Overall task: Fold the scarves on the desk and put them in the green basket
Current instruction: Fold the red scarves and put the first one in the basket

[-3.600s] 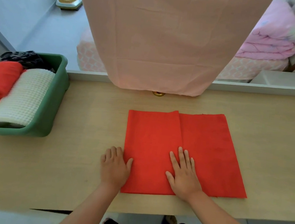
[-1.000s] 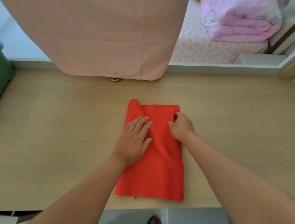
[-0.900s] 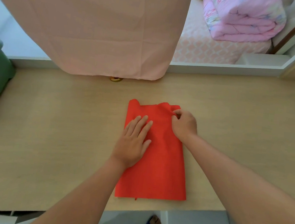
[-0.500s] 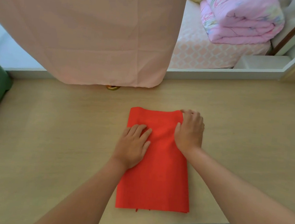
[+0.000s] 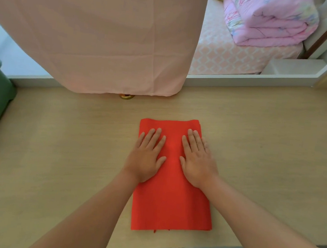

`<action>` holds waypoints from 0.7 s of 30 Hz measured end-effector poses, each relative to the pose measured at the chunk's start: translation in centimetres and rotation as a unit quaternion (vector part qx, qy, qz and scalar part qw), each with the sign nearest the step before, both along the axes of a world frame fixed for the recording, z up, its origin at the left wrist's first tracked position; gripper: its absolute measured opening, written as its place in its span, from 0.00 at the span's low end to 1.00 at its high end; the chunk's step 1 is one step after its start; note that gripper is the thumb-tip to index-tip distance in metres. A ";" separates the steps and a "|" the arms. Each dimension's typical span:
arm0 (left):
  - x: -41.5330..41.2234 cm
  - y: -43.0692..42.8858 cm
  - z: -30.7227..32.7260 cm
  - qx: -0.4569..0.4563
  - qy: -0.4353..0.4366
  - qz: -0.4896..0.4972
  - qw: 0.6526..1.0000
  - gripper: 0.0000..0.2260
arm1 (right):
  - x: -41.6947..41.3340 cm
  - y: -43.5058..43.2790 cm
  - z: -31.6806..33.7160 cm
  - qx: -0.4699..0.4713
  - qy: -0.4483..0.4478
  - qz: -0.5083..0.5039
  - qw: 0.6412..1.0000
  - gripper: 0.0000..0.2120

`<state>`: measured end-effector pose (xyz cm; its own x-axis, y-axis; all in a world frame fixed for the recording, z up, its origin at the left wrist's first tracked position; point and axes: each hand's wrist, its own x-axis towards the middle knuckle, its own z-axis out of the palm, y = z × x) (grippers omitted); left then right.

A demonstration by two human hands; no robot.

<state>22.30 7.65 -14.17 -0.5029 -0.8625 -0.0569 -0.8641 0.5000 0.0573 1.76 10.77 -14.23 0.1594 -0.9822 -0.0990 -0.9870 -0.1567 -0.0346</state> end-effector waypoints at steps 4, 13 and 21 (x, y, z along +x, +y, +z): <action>2.0 3.6 -0.4 0.019 0.035 -0.101 0.994 0.31 | 0.8 4.4 -0.7 -0.026 -0.107 0.069 0.992 0.31; 4.8 8.8 0.1 -0.013 -0.002 -0.105 0.994 0.26 | -1.9 9.6 -1.2 -0.011 -0.056 0.115 0.992 0.30; 5.5 14.6 0.9 0.056 0.018 -0.130 0.990 0.45 | -2.4 14.6 -0.6 0.063 -0.103 0.194 0.974 0.42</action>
